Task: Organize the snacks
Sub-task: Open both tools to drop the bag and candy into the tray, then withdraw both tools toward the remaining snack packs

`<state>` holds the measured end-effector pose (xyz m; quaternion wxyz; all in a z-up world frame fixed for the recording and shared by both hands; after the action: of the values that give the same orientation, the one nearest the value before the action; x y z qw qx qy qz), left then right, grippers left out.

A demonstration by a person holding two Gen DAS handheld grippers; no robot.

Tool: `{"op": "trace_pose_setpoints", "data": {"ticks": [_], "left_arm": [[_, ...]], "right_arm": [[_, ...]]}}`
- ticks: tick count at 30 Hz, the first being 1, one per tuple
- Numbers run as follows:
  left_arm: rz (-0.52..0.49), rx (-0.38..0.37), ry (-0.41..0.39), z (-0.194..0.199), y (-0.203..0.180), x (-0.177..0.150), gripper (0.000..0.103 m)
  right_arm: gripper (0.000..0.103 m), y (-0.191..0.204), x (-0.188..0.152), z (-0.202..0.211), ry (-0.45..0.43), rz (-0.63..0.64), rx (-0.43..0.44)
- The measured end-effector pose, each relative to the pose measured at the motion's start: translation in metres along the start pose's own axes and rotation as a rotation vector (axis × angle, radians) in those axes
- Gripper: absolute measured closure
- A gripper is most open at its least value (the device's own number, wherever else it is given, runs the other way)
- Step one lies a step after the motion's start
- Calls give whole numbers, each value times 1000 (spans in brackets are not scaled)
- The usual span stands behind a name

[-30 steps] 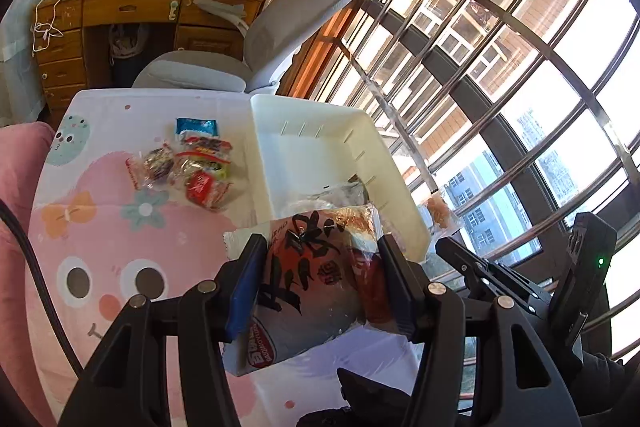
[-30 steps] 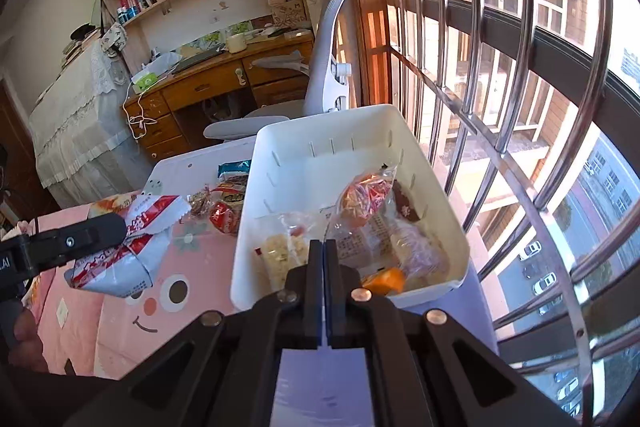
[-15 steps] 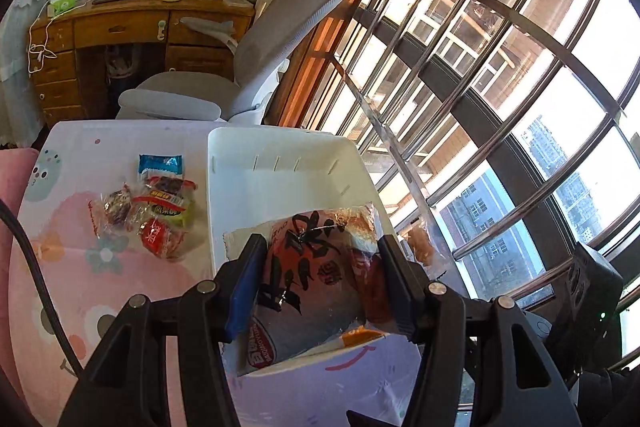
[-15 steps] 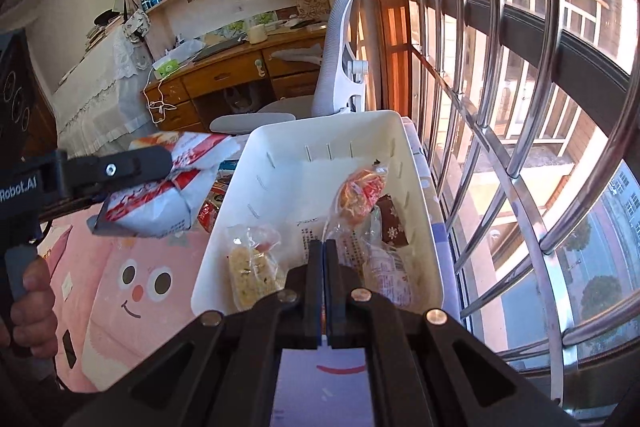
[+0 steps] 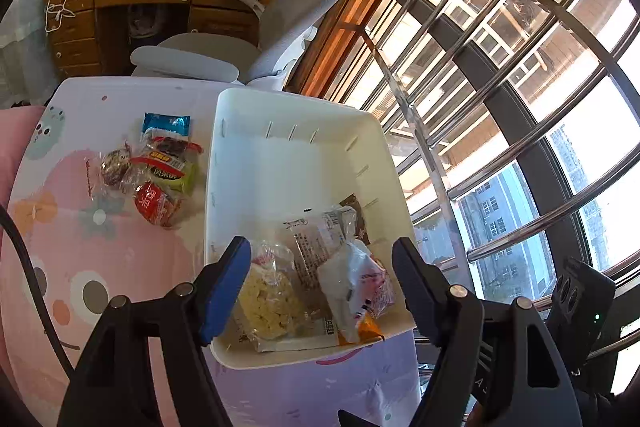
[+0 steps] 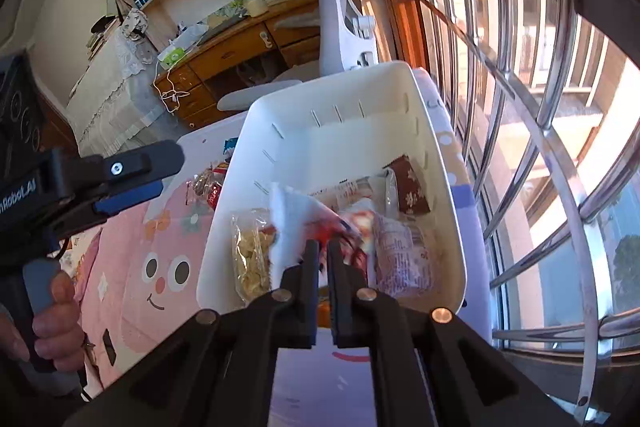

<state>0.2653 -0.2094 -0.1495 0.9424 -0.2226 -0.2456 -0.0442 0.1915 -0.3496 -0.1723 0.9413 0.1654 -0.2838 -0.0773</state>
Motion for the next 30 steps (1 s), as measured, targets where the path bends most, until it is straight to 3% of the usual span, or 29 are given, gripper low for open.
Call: {"op": "trace_pose_setpoints", "data": {"ticks": [5, 19, 30], "left_arm": [[41, 35, 14, 5, 22, -14, 31], [128, 125, 16, 41, 89, -64, 31], [127, 178, -19, 81, 138, -86, 31]], "right_arm": [[86, -2, -6, -8, 59, -51, 32], [70, 14, -28, -20, 189, -119, 61], [60, 58, -51, -30, 245, -154, 75]]}}
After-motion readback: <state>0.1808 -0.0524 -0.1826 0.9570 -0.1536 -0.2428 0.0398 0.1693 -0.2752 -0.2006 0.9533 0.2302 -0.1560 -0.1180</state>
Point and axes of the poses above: each gripper's, at about its wrist camera, not at the fingertips, and z roughly against the way its jaws point, y to its left, x to its top, the point moved 6 cm from there along -z, roughly the way its jaws point, and after that the axes turned 1 degree about -y, right-handed, at the moved point
